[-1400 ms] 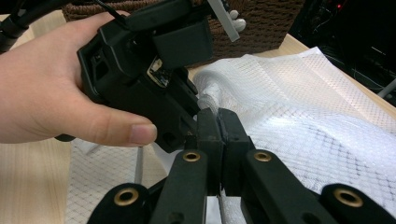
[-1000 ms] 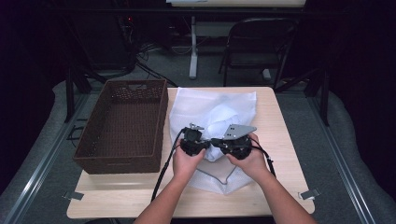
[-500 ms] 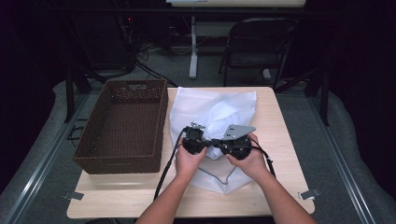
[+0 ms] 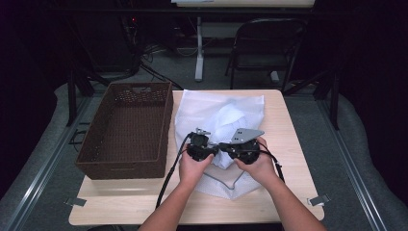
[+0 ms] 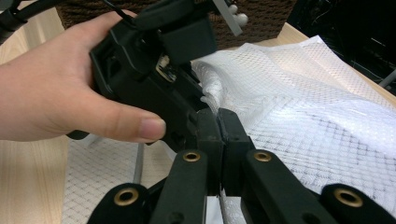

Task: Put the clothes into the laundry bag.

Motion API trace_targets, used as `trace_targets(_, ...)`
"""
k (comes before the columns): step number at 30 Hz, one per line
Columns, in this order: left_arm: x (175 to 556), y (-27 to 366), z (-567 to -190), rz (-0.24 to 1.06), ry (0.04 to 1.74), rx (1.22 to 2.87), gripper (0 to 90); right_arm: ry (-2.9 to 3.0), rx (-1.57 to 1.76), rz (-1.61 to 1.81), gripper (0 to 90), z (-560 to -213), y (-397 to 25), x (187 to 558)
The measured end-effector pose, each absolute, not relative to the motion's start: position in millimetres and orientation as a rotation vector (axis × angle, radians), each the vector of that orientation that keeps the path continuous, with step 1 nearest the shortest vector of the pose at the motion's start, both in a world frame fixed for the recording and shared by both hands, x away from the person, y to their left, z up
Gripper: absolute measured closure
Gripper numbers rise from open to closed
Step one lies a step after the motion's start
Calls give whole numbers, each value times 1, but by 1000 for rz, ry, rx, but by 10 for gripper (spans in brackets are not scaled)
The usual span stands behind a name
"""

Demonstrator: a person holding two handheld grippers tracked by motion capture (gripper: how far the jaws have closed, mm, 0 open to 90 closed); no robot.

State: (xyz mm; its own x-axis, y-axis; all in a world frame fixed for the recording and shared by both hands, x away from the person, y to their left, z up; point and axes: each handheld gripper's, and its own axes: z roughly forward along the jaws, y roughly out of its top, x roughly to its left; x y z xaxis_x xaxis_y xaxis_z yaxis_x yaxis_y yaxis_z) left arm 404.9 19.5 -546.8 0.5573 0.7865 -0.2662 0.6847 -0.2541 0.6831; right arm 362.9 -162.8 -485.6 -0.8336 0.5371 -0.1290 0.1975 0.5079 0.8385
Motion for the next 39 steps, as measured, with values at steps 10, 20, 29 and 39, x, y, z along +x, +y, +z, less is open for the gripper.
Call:
trace_targets(10,394,27,-543,164,1147,2007,522,2373,609,1260,893,-484,-164,363)
trace_targets(20,386,28,-546,164,1132,2037,528,2372,604,1260,893,-483,-164,363)
trace_targets(29,386,26,-556,144,1148,2044,627,2377,605,1255,893,-484,-164,362)
trace_targets(39,387,26,-559,135,1147,2047,767,2378,598,1252,893,-484,-163,362)
